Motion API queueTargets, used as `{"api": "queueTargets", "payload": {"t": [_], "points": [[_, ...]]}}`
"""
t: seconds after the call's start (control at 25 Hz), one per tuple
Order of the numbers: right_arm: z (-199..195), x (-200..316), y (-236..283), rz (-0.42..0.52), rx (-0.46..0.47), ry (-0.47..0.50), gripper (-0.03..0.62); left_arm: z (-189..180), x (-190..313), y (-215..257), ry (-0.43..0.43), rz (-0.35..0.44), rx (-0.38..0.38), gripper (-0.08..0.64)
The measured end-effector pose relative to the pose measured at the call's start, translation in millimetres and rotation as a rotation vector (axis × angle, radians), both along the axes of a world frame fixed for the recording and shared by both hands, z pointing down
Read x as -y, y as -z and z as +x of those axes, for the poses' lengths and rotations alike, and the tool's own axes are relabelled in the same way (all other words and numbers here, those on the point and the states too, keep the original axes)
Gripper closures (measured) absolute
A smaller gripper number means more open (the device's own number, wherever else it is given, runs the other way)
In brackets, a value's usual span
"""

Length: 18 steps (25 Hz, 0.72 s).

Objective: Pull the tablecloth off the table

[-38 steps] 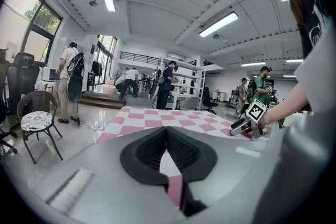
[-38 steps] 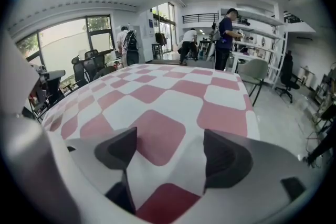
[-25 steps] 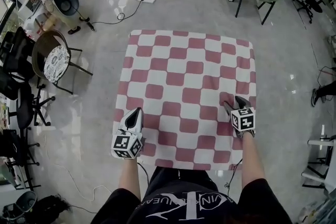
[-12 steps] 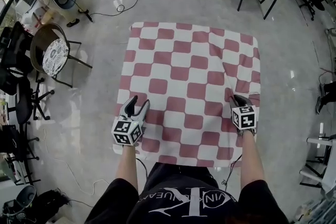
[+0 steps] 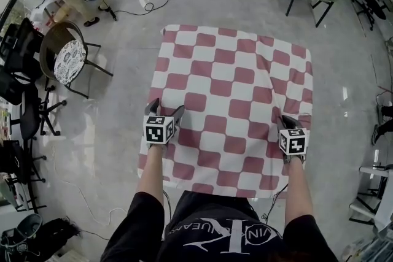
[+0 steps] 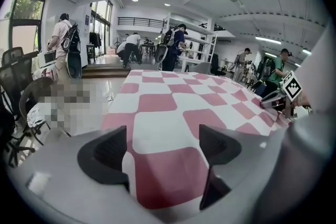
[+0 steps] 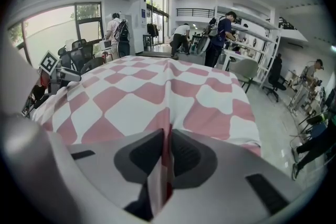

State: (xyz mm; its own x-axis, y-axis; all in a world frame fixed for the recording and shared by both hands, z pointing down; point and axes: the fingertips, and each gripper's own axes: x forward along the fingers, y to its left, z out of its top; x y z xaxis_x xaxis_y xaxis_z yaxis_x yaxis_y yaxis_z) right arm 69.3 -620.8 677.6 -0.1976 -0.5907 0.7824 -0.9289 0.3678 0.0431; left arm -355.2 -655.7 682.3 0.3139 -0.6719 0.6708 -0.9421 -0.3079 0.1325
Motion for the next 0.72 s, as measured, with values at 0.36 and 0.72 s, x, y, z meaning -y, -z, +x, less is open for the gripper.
{"api": "queueTargets", "payload": {"t": [0.36, 0.72], "points": [[-2, -2, 2, 0.037, -0.016, -0.048, 0.548, 0, -2, -11, 0.009, -0.076, 0.091, 0.205], [-2, -3, -1, 0.063, -0.010, -0.054, 0.565, 21, -8, -14, 0.003, -0.096, 0.122, 0.378]]}}
